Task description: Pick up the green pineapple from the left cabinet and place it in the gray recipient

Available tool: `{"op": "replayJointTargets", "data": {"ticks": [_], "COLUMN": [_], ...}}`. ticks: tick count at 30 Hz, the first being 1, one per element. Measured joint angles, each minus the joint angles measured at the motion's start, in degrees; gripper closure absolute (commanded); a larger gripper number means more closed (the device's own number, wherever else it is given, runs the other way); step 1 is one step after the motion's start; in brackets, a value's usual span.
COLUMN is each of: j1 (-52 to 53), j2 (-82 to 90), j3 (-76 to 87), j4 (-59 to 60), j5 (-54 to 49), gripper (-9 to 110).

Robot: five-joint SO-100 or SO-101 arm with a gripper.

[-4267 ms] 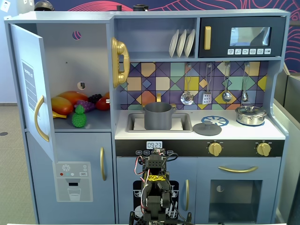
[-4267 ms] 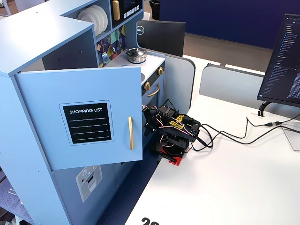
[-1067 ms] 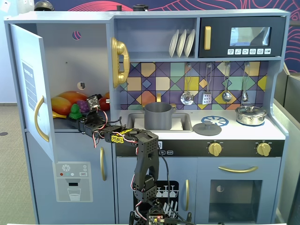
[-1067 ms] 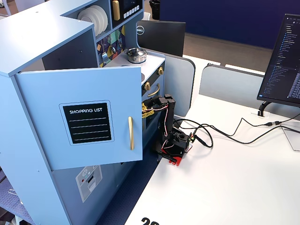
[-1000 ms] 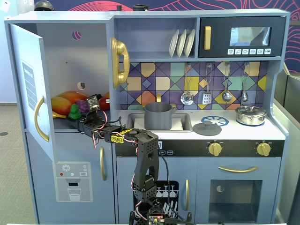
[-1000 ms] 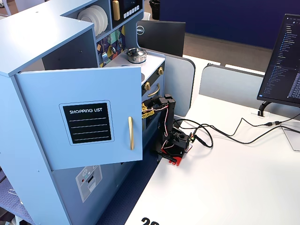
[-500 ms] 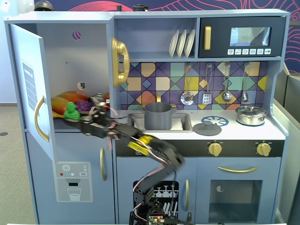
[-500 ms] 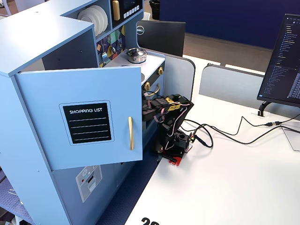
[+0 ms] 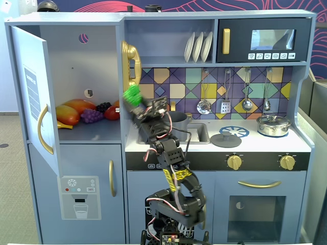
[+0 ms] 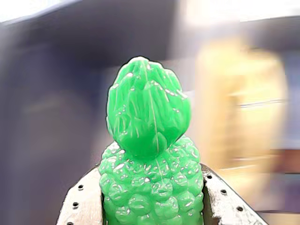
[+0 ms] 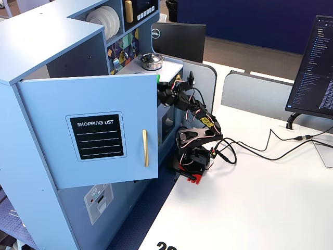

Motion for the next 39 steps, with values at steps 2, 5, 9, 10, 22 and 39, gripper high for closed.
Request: {"op": "replayJointTargets", "data": {"ticks": [2, 5, 9, 10, 22, 39], "j1": [7.1, 15.6, 23.6, 25.0, 29.4, 34.2], "j2": [-2.4, -6.7, -13.9, -16.0, -39.1, -52.3], "j3": [-2.5, -5.9, -10.0, -11.1, -19.4, -25.5], "j4": [0.0, 0.8, 5.1, 5.9, 9.7, 7.6], "j5": [2.2, 5.4, 9.5, 9.9, 5.4, 9.0], "gripper": [102, 102, 102, 102, 102, 66]}}
